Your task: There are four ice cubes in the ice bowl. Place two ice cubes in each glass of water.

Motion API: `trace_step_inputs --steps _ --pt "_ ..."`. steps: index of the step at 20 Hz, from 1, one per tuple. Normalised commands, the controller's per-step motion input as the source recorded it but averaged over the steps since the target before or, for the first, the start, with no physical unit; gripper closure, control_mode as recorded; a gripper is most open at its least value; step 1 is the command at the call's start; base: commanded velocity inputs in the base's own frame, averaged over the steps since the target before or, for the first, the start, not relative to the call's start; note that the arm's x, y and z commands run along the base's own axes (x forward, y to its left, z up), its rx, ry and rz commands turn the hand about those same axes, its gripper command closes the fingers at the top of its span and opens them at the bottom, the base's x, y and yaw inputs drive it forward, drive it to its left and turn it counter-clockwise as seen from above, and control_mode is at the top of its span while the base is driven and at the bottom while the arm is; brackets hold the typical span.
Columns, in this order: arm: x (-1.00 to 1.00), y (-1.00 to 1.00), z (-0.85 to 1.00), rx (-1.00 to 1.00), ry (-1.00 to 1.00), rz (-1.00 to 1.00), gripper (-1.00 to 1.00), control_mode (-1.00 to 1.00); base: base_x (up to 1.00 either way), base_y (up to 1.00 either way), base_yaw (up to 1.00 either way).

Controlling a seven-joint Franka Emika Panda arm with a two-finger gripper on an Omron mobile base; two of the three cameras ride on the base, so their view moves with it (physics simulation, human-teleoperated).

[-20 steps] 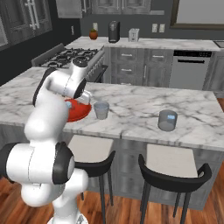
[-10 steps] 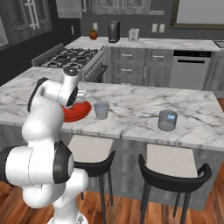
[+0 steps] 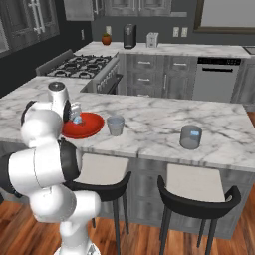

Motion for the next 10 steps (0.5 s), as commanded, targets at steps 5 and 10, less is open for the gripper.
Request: trace_step_inputs --steps 5,10 --pt "0.52 0.30 -0.27 -0.22 -0.01 0.24 -1.00 -1.00 0.00 0.00 0.00" --pt "0.63 0.05 -0.20 -0.15 0.00 0.13 -1.00 -1.00 0.00 0.00 0.00"
